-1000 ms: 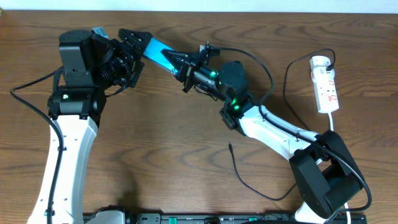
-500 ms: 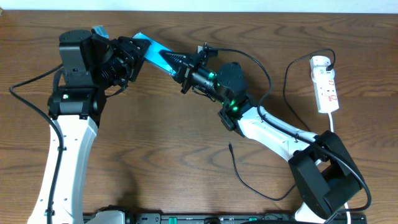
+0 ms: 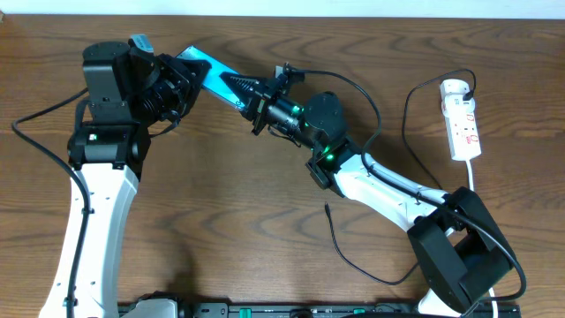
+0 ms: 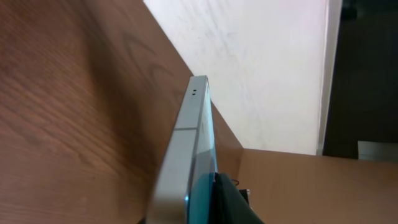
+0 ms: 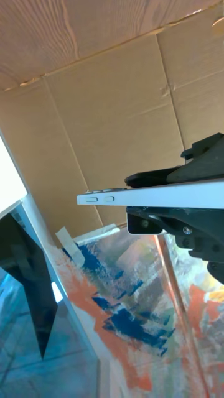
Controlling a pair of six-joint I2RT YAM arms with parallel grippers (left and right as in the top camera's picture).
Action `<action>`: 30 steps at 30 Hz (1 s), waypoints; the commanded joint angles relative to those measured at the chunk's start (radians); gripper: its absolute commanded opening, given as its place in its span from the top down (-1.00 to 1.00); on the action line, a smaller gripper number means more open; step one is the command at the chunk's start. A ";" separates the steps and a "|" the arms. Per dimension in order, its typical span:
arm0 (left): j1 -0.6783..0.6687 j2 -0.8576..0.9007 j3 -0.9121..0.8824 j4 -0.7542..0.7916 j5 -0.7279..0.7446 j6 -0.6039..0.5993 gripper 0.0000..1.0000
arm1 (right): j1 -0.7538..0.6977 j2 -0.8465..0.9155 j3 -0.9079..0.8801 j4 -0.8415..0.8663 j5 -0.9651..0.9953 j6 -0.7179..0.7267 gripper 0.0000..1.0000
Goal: Plug charger to phone and switch on socket
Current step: 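Open the right gripper and release the phone to the left gripper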
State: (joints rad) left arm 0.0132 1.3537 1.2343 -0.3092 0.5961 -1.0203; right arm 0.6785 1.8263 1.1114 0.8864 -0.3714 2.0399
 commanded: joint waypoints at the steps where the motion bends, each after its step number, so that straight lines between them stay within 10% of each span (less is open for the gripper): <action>1: 0.003 -0.007 0.007 0.013 -0.005 0.020 0.73 | 0.011 -0.002 0.013 0.031 -0.016 0.006 0.97; 30: 0.002 -0.007 0.006 0.069 -0.004 0.026 0.86 | 0.027 -0.002 0.013 0.045 0.000 0.008 0.74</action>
State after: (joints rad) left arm 0.0120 1.3525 1.2343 -0.2539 0.6079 -1.0340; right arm 0.6849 1.8263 1.1114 0.9203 -0.3370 2.0594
